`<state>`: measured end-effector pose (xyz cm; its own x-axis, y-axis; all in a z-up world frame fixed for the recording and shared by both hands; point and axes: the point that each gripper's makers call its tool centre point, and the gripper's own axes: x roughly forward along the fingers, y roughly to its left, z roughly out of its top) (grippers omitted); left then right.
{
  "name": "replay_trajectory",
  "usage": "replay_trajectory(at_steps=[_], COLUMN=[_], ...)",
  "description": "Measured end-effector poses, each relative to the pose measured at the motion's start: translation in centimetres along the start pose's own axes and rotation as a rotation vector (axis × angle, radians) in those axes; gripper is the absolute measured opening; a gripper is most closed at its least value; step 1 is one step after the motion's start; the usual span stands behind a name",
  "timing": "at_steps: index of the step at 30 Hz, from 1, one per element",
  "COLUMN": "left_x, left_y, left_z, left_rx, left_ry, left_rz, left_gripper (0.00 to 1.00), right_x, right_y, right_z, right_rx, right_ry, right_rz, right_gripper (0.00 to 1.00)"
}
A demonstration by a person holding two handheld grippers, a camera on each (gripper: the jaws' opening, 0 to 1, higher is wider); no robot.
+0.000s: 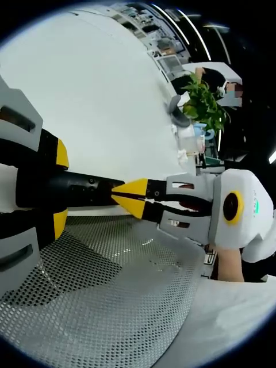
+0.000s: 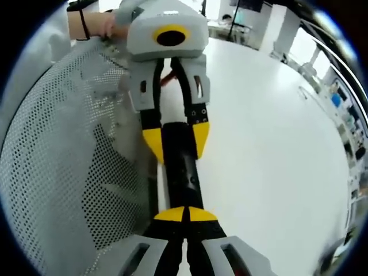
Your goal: Press the specified remote control buttons in sequence, fully releasing each button before pressing the next.
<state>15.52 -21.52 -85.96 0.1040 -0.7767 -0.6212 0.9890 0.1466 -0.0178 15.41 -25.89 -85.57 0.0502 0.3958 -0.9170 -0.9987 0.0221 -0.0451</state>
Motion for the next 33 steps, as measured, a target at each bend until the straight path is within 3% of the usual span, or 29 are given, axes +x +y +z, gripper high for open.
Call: replay_trajectory(at_steps=[12, 24, 33], left_x=[0.04, 0.05, 0.05], left_y=[-0.03, -0.01, 0.02], left_z=[0.01, 0.04, 0.05], left_rx=[0.000, 0.001, 0.001], left_ry=[-0.001, -0.001, -0.001], left_rz=[0.001, 0.001, 0.002], left_gripper=[0.25, 0.25, 0.25], right_x=[-0.10, -0.36, -0.36], right_y=[-0.11, -0.29, -0.32], right_z=[-0.15, -0.11, 0.03], right_rx=[0.026, 0.181, 0.221], right_ry=[-0.014, -0.142, -0.167], right_rz=[-0.019, -0.048, -0.060], right_gripper=[0.00, 0.00, 0.00])
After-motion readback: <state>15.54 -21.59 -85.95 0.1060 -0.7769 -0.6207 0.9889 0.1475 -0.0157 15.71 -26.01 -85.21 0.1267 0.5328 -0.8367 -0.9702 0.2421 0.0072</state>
